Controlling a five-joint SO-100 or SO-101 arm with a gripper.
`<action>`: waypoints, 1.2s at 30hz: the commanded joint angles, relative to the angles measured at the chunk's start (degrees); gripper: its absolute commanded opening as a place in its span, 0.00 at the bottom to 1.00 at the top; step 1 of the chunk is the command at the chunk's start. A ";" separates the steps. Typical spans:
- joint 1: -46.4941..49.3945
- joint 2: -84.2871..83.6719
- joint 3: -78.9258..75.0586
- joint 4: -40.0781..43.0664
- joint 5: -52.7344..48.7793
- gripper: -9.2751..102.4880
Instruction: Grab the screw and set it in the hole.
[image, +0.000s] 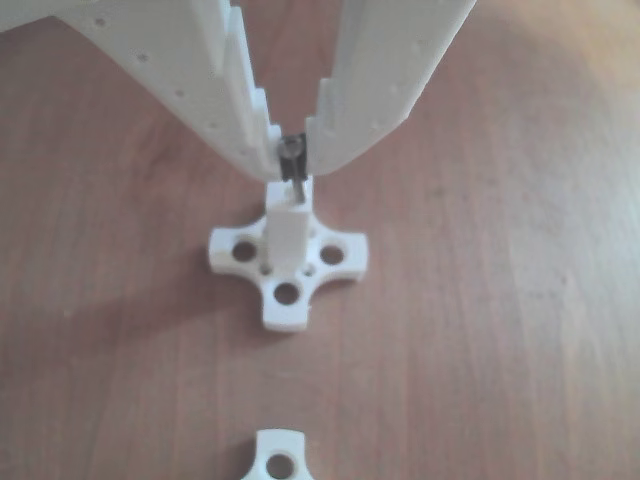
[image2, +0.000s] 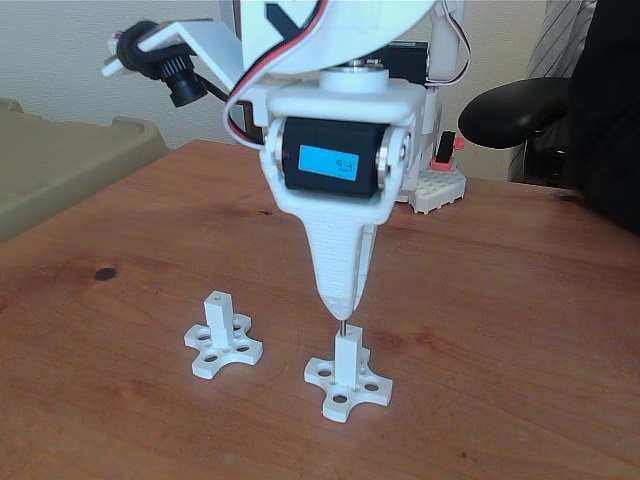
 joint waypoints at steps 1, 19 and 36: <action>0.09 0.97 -0.70 -0.35 -0.35 0.04; -1.14 1.49 -0.88 0.26 0.35 0.04; -1.05 1.58 -0.79 0.88 0.35 0.04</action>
